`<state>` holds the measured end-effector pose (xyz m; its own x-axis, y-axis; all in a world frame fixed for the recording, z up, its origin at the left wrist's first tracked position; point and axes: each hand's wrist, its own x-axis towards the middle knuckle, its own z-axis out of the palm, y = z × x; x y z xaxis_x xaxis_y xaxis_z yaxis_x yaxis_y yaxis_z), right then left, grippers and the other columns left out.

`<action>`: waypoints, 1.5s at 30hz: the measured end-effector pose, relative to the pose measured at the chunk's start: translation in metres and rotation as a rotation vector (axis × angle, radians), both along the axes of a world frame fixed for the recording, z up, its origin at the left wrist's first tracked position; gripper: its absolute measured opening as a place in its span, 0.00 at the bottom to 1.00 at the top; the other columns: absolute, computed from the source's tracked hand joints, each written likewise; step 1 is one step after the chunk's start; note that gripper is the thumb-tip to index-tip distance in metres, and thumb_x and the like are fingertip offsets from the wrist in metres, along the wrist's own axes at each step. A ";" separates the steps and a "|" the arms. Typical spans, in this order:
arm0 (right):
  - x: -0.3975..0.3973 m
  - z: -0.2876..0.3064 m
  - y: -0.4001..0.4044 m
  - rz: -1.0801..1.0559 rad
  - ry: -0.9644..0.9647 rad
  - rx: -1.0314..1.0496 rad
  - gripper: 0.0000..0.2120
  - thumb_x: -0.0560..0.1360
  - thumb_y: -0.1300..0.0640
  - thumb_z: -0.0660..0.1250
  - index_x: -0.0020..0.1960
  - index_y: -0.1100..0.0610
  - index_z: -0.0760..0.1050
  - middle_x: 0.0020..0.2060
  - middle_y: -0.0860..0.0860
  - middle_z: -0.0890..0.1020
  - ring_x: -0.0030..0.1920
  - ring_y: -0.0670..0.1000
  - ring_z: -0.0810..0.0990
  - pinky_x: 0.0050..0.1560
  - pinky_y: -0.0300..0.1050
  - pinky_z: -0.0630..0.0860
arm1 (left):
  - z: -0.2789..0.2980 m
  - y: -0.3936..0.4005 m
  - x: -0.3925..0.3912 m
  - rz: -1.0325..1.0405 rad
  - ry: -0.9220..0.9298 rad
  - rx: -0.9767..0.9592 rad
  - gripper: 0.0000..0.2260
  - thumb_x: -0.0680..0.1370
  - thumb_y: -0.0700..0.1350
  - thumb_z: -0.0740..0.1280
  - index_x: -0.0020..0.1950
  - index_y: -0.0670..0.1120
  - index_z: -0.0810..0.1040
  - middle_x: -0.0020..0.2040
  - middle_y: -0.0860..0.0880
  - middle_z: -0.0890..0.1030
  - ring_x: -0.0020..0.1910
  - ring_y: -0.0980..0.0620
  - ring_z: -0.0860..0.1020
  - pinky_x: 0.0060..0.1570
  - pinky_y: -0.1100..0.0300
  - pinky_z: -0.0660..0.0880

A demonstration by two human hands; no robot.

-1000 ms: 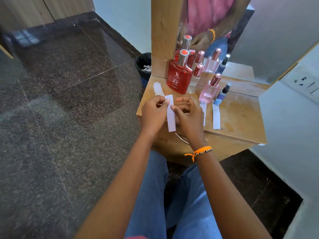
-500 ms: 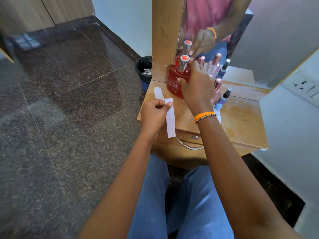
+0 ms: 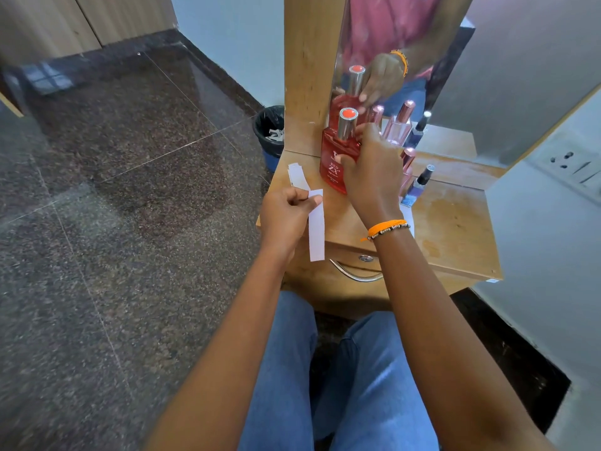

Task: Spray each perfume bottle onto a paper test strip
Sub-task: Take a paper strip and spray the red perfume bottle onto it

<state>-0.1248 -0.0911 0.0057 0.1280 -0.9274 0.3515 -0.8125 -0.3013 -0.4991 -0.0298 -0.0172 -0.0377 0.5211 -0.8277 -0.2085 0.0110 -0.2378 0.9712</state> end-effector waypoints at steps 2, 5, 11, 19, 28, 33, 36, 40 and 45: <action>-0.008 0.003 0.009 -0.007 -0.027 -0.013 0.12 0.74 0.62 0.68 0.57 0.59 0.73 0.53 0.56 0.82 0.54 0.58 0.80 0.45 0.44 0.69 | 0.002 0.001 -0.002 0.008 0.013 -0.008 0.08 0.72 0.40 0.72 0.35 0.49 0.79 0.37 0.46 0.82 0.44 0.42 0.82 0.51 0.42 0.79; -0.023 0.010 0.024 -0.005 -0.083 -0.025 0.17 0.73 0.61 0.70 0.60 0.57 0.72 0.56 0.53 0.82 0.56 0.56 0.80 0.50 0.45 0.73 | 0.006 0.002 -0.007 0.014 0.000 -0.026 0.09 0.71 0.41 0.73 0.38 0.51 0.74 0.36 0.47 0.80 0.41 0.46 0.81 0.48 0.44 0.79; -0.061 0.029 0.058 0.051 -0.197 0.048 0.17 0.71 0.57 0.73 0.58 0.54 0.73 0.55 0.51 0.83 0.54 0.52 0.81 0.52 0.50 0.77 | 0.011 0.005 -0.019 -0.014 -0.248 -0.110 0.07 0.73 0.41 0.70 0.41 0.49 0.74 0.34 0.50 0.79 0.35 0.54 0.75 0.35 0.66 0.69; -0.105 0.021 0.068 0.220 -0.409 0.229 0.12 0.71 0.61 0.73 0.53 0.57 0.75 0.47 0.49 0.83 0.35 0.30 0.74 0.38 0.24 0.67 | 0.020 0.014 -0.036 -0.125 -0.272 -0.128 0.16 0.77 0.35 0.60 0.39 0.53 0.81 0.39 0.56 0.80 0.36 0.54 0.78 0.38 0.59 0.75; -0.123 0.010 0.061 0.354 -0.715 0.461 0.18 0.73 0.65 0.70 0.62 0.64 0.74 0.53 0.56 0.83 0.50 0.45 0.82 0.45 0.34 0.78 | 0.025 0.024 -0.042 -0.486 -0.129 -0.214 0.14 0.69 0.46 0.73 0.54 0.47 0.82 0.55 0.47 0.79 0.53 0.53 0.80 0.56 0.58 0.76; -0.119 0.017 0.062 0.274 -0.603 0.344 0.18 0.72 0.55 0.72 0.60 0.54 0.75 0.53 0.48 0.81 0.48 0.44 0.77 0.47 0.34 0.74 | 0.018 0.026 -0.057 -0.374 -0.221 -0.276 0.13 0.67 0.48 0.73 0.50 0.49 0.81 0.47 0.50 0.79 0.48 0.51 0.80 0.53 0.57 0.77; -0.104 0.019 0.061 0.197 -0.662 0.191 0.18 0.69 0.54 0.76 0.56 0.57 0.76 0.48 0.51 0.82 0.45 0.46 0.78 0.49 0.43 0.76 | 0.013 0.026 -0.060 -0.347 -0.300 -0.278 0.12 0.69 0.43 0.75 0.52 0.47 0.81 0.47 0.48 0.79 0.45 0.55 0.78 0.49 0.64 0.74; -0.093 0.012 0.054 0.145 -0.778 0.113 0.14 0.66 0.57 0.77 0.49 0.59 0.78 0.39 0.55 0.82 0.39 0.49 0.78 0.45 0.50 0.78 | 0.013 0.026 -0.061 -0.341 -0.304 -0.270 0.13 0.69 0.42 0.74 0.53 0.45 0.82 0.48 0.49 0.78 0.47 0.53 0.78 0.50 0.64 0.74; -0.098 0.009 0.053 0.226 -0.961 0.199 0.12 0.70 0.65 0.73 0.53 0.61 0.80 0.41 0.51 0.84 0.42 0.46 0.81 0.45 0.40 0.78 | 0.014 0.025 -0.059 -0.424 -0.242 -0.264 0.12 0.71 0.42 0.73 0.53 0.49 0.80 0.47 0.54 0.78 0.44 0.63 0.77 0.50 0.67 0.75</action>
